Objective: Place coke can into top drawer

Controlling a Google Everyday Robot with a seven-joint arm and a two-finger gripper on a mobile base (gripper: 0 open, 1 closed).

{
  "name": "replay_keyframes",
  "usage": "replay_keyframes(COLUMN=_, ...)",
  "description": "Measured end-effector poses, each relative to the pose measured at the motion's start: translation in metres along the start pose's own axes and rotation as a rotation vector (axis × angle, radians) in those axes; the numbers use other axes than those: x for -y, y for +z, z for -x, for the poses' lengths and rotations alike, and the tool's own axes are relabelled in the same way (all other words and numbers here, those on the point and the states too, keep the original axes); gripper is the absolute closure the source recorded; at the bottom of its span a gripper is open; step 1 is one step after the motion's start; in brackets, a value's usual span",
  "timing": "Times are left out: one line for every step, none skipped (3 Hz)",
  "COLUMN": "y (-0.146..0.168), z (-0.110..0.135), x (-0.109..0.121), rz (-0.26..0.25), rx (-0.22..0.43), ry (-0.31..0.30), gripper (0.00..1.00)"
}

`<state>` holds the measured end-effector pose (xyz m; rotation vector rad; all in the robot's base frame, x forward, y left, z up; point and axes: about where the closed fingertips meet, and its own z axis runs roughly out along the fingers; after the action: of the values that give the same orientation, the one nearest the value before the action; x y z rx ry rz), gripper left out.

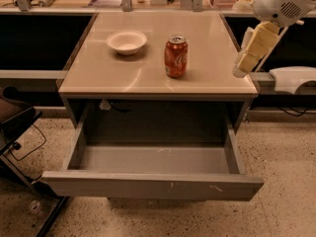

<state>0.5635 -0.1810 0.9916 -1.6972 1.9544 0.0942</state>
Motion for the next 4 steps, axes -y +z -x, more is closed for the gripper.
replay_keyframes(y=0.023, z=-0.006, x=0.04, rz=0.01, rx=0.113, ry=0.028, gripper=0.0)
replay_keyframes(y=0.024, z=-0.006, x=0.04, rz=0.011, rx=0.113, ry=0.028, gripper=0.0)
replay_keyframes(y=0.044, z=-0.006, x=0.049, rz=0.062, rx=0.197, ry=0.042, gripper=0.0)
replay_keyframes(y=0.09, z=0.011, x=0.065, rz=0.18, rx=0.356, ry=0.056, gripper=0.0)
